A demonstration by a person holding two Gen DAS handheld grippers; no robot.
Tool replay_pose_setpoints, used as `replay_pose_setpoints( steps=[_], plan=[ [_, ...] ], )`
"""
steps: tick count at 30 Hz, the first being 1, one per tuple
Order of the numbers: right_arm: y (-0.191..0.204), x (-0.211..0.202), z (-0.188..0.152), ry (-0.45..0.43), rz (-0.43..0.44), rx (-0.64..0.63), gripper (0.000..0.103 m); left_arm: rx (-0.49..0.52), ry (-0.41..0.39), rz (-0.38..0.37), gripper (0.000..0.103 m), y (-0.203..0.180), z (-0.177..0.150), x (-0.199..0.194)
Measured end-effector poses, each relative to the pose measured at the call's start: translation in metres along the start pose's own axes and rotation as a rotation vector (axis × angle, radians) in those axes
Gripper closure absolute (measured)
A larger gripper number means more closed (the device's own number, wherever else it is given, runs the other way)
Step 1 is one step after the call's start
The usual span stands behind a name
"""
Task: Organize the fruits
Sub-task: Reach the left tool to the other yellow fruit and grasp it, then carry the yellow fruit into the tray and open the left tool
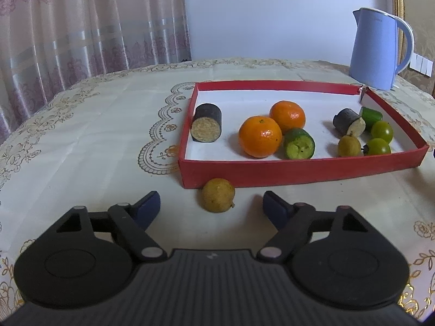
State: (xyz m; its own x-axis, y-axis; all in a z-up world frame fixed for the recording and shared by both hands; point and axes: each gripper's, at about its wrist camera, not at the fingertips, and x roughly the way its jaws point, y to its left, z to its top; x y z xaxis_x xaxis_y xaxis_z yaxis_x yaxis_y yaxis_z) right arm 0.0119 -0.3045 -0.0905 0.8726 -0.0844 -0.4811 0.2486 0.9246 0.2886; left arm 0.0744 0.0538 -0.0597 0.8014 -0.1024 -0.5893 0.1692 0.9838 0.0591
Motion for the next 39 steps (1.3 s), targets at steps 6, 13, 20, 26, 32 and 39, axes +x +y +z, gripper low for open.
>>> replay_pose_setpoints(
  steps=[6,13,20,26,32,39],
  plan=[
    [-0.001,-0.002,-0.001,-0.007,0.008,0.017,0.009,-0.013,-0.012,-0.020,0.052,0.002,0.000,-0.002],
    [-0.001,0.000,0.000,-0.002,0.007,0.017,0.008,0.002,-0.021,-0.021,0.079,-0.002,-0.001,-0.005],
    [0.000,0.002,0.001,0.009,0.008,0.009,0.005,0.005,-0.022,0.011,0.080,-0.003,-0.001,-0.005],
    [0.000,0.003,0.001,0.011,0.008,0.008,0.005,0.007,-0.023,0.032,0.080,-0.004,-0.001,-0.006],
    [0.001,0.003,0.001,0.013,0.007,0.007,0.004,0.013,-0.029,0.007,0.080,-0.009,-0.001,-0.016],
    [0.001,0.003,0.001,0.012,0.008,0.007,0.004,0.018,-0.069,-0.052,0.080,-0.019,0.011,-0.032]
  ],
)
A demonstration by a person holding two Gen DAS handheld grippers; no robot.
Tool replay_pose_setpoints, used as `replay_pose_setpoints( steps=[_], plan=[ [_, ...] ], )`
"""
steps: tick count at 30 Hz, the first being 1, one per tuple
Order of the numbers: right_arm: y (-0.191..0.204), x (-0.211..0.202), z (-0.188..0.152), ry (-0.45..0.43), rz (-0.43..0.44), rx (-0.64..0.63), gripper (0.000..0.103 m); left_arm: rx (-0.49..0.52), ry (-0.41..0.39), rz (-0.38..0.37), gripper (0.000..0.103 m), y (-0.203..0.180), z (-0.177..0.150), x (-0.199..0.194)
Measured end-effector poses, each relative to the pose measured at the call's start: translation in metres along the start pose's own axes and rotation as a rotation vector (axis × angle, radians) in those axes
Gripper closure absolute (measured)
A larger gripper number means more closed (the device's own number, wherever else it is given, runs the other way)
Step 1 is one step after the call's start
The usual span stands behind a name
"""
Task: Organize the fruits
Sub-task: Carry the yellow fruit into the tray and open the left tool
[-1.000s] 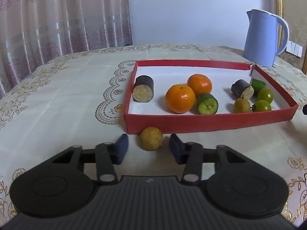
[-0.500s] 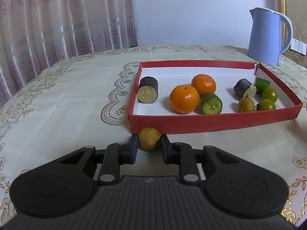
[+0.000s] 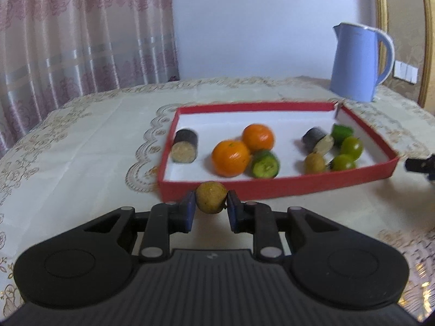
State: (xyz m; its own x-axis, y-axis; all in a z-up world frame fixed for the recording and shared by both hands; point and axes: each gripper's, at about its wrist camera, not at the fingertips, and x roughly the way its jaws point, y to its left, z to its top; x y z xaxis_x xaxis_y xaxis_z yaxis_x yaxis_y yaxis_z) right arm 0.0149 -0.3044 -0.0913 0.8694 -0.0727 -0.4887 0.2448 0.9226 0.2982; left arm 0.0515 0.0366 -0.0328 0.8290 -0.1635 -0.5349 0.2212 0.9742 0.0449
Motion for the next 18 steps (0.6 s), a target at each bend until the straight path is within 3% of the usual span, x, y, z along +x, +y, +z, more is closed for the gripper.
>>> replay_pose_setpoints(
  steps=[5,18],
  plan=[
    [0.000,-0.001,0.000,-0.010,0.005,0.002,0.004,-0.024,-0.010,-0.062,0.081,-0.009,0.016,-0.001],
    [-0.001,-0.002,0.000,-0.015,0.009,0.005,0.004,0.015,0.002,-0.086,0.081,-0.042,0.054,0.043]
  ],
)
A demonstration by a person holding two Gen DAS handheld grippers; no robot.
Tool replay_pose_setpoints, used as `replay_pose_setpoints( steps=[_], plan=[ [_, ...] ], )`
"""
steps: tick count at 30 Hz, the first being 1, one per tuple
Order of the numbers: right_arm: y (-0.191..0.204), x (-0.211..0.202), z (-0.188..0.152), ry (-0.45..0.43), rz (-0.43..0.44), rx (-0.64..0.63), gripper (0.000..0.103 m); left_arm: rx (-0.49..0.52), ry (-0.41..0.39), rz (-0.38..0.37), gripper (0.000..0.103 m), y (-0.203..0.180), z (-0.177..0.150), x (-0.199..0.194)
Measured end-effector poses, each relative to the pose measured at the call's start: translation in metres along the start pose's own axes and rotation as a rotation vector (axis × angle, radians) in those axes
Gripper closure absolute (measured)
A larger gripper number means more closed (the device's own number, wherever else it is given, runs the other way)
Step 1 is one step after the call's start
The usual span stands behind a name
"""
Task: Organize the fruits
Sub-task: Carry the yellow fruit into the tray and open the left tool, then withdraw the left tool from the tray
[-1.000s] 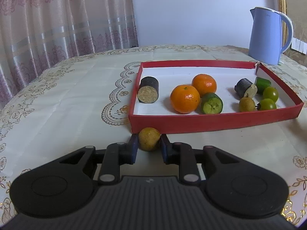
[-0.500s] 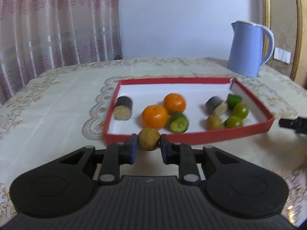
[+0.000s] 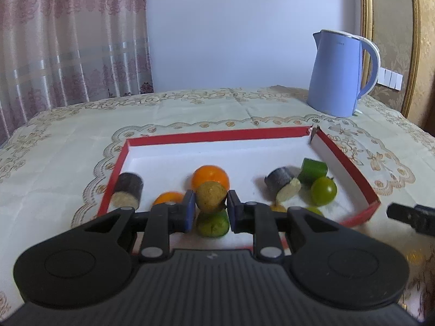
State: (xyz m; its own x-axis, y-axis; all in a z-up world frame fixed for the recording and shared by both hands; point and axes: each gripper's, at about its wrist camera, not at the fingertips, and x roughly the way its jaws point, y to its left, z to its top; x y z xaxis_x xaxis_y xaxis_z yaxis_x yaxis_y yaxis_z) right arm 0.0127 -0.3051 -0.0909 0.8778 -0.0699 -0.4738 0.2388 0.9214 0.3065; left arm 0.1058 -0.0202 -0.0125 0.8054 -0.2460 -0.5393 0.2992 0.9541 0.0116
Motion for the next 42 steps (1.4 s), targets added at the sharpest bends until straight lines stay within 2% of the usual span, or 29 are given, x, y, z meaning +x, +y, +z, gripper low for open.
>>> replay_pose_setpoints(
  steps=[15,20,26,29,37,42],
  plan=[
    [0.001,0.000,0.000,0.006,0.010,-0.005,0.004,0.026,0.034,-0.011,0.080,-0.030,0.029,0.063],
    [0.002,0.002,0.001,0.011,0.012,-0.013,0.004,0.041,0.051,0.005,0.080,-0.036,0.034,0.081],
    [0.003,0.002,0.001,0.014,0.010,-0.017,0.004,0.050,0.109,0.020,0.080,-0.039,0.034,0.107],
    [0.003,0.002,0.001,0.014,0.010,-0.019,0.004,0.066,0.104,0.033,0.079,-0.041,0.034,0.111],
    [0.003,0.002,0.001,0.016,0.010,-0.018,0.004,0.070,0.089,0.016,0.049,-0.045,0.034,0.112],
    [0.003,0.002,0.001,0.018,0.010,-0.019,0.004,0.051,0.055,0.032,0.029,-0.041,0.034,0.100]
  ],
)
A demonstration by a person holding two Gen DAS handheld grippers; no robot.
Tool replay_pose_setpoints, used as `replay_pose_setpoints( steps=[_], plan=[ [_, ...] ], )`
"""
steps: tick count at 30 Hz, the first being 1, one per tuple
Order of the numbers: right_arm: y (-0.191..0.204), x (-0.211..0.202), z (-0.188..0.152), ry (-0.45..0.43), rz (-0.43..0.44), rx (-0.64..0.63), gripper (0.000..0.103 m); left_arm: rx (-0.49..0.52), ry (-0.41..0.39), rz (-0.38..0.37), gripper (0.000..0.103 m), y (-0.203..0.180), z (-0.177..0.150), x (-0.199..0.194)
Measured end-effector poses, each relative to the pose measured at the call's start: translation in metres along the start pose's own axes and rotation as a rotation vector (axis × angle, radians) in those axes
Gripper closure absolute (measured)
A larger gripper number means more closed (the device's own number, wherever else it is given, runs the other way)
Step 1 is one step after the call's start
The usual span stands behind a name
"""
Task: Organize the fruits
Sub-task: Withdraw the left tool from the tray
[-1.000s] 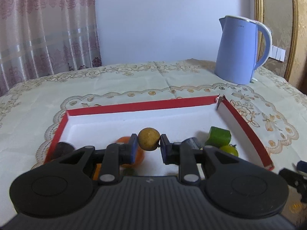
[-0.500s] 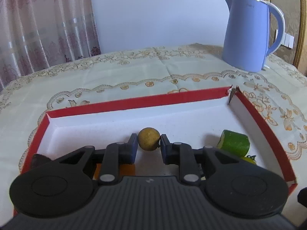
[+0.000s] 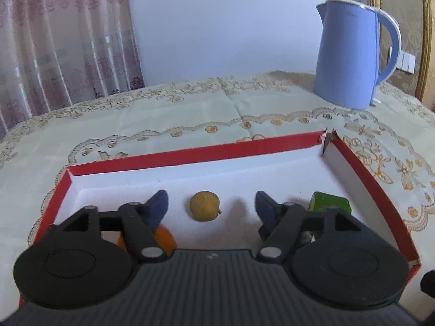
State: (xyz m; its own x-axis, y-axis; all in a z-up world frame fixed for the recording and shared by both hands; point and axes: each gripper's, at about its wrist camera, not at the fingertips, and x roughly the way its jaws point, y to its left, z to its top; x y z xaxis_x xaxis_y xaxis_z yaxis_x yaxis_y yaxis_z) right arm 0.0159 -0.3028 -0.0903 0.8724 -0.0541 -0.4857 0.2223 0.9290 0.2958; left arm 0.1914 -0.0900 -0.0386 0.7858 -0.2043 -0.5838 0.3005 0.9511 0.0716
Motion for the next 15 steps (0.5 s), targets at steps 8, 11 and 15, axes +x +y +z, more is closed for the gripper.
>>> replay_pose_setpoints(
  steps=[8,11,15],
  plan=[
    [0.000,0.000,0.000,0.000,0.000,0.001,0.004,-0.023,-0.028,0.017,0.023,0.009,-0.004,-0.019],
    [0.000,0.000,0.000,0.000,-0.001,0.000,0.004,-0.045,-0.039,0.015,0.017,0.014,-0.007,-0.030],
    [0.000,0.000,0.000,0.001,-0.003,-0.002,0.004,-0.059,-0.055,0.013,0.013,0.022,-0.014,-0.047]
  ],
)
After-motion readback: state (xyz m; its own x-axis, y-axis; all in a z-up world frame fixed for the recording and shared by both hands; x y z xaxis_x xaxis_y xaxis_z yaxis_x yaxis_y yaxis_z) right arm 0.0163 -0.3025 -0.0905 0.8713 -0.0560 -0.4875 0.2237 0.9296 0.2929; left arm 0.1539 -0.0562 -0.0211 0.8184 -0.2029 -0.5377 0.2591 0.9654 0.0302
